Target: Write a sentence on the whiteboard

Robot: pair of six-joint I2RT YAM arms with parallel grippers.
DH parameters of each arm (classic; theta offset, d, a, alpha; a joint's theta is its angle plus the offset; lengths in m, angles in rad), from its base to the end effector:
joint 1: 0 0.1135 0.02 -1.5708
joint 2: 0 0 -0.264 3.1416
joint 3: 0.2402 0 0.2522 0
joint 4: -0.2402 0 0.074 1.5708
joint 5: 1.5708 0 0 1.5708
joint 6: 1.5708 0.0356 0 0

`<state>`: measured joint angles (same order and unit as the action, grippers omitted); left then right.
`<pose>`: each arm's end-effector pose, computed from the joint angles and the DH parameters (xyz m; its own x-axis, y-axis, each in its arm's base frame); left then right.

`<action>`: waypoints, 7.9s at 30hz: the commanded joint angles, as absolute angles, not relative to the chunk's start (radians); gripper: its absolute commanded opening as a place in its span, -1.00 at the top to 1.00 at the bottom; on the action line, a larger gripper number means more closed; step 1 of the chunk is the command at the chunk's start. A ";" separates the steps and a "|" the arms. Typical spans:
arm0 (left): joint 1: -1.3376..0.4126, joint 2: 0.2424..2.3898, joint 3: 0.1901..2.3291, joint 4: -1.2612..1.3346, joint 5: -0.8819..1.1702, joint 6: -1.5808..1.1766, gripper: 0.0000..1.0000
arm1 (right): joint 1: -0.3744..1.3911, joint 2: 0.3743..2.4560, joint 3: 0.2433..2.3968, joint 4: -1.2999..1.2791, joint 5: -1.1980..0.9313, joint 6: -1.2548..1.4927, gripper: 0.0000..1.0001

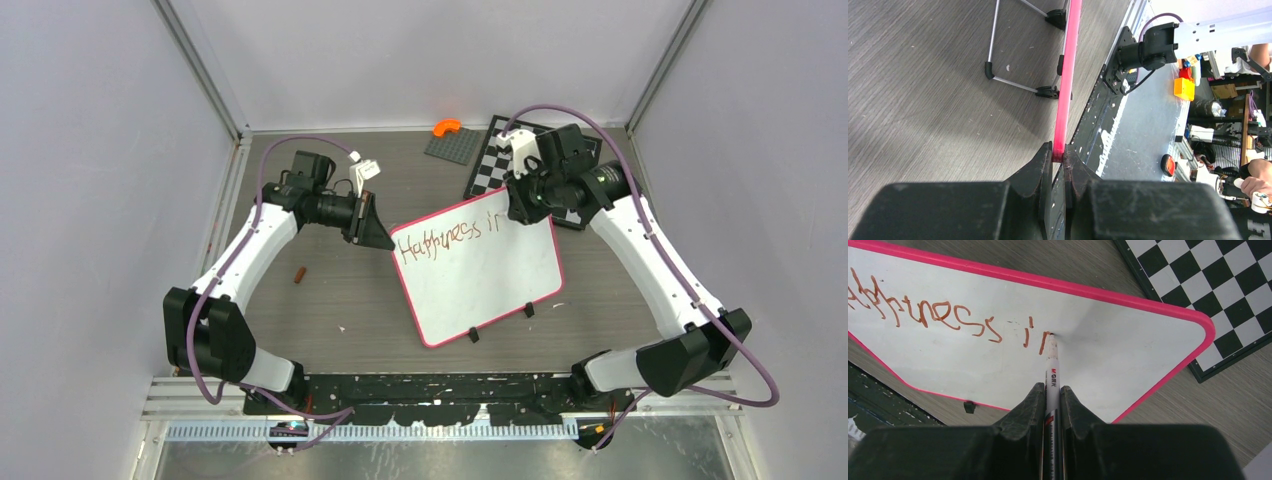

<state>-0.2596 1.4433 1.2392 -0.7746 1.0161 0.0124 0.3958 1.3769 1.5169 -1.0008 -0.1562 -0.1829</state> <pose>0.2727 -0.1038 0.3075 -0.7945 0.2178 -0.5668 0.6036 0.3846 -0.6984 0.2511 0.1109 0.3834 -0.6018 -0.4462 -0.6624 -0.5938 0.8046 -0.0025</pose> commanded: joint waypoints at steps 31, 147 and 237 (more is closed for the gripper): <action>-0.259 1.377 1.257 -0.745 1.001 0.006 -0.55 | 0.439 1.305 1.566 -1.126 -0.188 -0.101 1.00; -0.251 1.861 1.687 -1.027 0.853 0.324 1.00 | 0.868 1.399 1.168 -0.318 -0.132 -0.085 0.99; -0.250 1.841 1.671 -1.020 0.847 0.318 1.00 | 0.839 1.426 1.229 -0.425 -0.062 -0.114 0.99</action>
<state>-0.2485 1.8400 1.6840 -1.0065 0.9844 0.2584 0.8349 1.4204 1.1751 -0.4770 -0.0792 -0.1215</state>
